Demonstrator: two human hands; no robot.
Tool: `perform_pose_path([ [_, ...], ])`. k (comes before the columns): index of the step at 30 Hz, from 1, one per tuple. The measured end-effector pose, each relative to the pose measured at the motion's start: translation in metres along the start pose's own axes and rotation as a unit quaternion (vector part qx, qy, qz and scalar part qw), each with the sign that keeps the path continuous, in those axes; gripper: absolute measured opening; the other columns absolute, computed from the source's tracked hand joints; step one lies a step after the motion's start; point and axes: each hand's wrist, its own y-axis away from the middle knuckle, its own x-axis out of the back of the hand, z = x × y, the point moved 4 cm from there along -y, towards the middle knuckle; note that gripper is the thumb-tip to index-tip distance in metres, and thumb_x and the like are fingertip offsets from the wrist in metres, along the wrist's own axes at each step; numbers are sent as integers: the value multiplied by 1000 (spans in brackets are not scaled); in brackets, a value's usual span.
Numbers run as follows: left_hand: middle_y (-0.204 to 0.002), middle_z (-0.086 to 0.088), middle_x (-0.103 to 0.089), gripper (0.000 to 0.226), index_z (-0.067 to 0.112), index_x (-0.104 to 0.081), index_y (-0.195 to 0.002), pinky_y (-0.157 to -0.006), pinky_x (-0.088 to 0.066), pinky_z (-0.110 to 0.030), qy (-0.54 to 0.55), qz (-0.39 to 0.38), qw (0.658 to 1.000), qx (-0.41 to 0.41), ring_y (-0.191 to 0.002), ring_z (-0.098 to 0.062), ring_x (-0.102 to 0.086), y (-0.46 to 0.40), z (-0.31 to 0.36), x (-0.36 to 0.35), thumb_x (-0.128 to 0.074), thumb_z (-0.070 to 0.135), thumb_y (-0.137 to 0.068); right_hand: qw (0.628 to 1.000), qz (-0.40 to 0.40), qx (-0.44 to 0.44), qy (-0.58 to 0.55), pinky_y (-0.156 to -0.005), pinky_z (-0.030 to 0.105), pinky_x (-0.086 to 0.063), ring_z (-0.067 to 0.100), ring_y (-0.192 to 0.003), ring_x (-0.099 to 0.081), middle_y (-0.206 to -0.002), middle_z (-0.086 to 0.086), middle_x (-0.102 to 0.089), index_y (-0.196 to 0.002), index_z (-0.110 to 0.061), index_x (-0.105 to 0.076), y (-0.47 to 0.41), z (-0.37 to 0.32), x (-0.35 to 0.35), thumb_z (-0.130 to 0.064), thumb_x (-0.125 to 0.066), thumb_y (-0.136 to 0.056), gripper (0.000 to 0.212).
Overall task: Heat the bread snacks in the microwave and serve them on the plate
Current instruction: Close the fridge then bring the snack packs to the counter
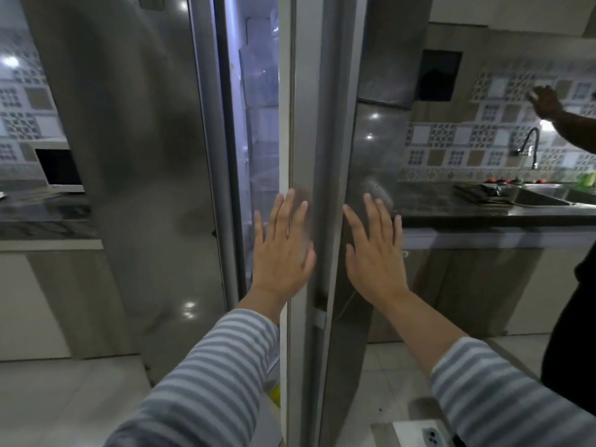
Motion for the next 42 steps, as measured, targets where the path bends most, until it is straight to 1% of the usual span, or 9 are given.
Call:
perform_pose_path([
  [6,-161,-9,0,85,15,-18,-151,-118,2,-54,-77,-6,991,-110,-148,-25,6,-41,7,-21,-62,29,-79,994,-109,-13,-11,-119,53,-3,25,-147,14,-160,8,14,-153,-25,1,-34,5,-37,-31,-52,-93,80],
  [9,-160,-10,13,85,12,-5,-152,-118,7,-53,-145,-37,980,-133,-147,-27,16,-59,-3,-44,-57,31,-88,991,-130,1,-38,-119,52,0,23,-145,22,-157,4,24,-151,-25,11,-60,2,-63,-33,-55,-92,89],
  [12,-155,-14,28,94,7,13,-150,-113,18,-51,-225,-70,965,-111,-142,-29,28,-73,-27,-73,-53,41,-92,992,-124,15,-35,-118,52,1,24,-143,25,-154,4,32,-146,-26,22,-87,8,-100,-35,-60,-89,100],
  [15,-151,-16,36,110,5,22,-147,-109,24,-51,-265,-69,960,-62,-140,-30,32,-85,-56,-101,-58,51,-86,993,-100,55,-15,-115,58,-5,29,-145,19,-157,10,24,-150,-26,15,-112,14,-143,-46,-66,-82,107],
  [17,-154,-15,31,117,6,19,-148,-111,23,-53,-256,-51,964,-47,-143,-30,27,-93,-74,-116,-63,54,-81,991,-87,101,-1,-114,61,-10,30,-146,15,-158,11,19,-151,-26,10,-128,14,-171,-51,-68,-78,109],
  [21,-160,-13,4,123,8,2,-152,-117,3,-56,-255,-11,966,-39,-148,-27,4,-110,-106,-137,-71,61,-68,988,-47,147,4,-113,62,-17,32,-147,6,-159,14,8,-152,-20,9,-155,7,-212,-58,-63,-77,111],
  [24,-160,-12,0,117,9,-5,-152,-117,-2,-57,-252,-1,967,-44,-148,-27,3,-122,-127,-152,-68,63,-71,987,-19,161,1,-112,64,-19,34,-146,-1,-158,18,-2,-153,-18,-5,-173,1,-236,-62,-63,-75,106],
  [33,-160,-12,4,110,12,-6,-153,-117,-9,-58,-223,-37,974,-33,-148,-28,4,-161,-190,-212,-66,62,-75,982,31,185,38,-115,60,-9,34,-147,-4,-159,14,-4,-152,-16,-16,-225,-20,-289,-58,-68,-74,103],
  [42,-160,-14,-1,105,11,-11,-153,-117,-13,-56,-176,-34,982,-64,-148,-29,-1,-182,-219,-240,-64,60,-77,981,44,177,64,-114,62,-4,35,-146,-6,-159,16,-9,-152,-15,-18,-245,-24,-315,-59,-58,-80,94],
])
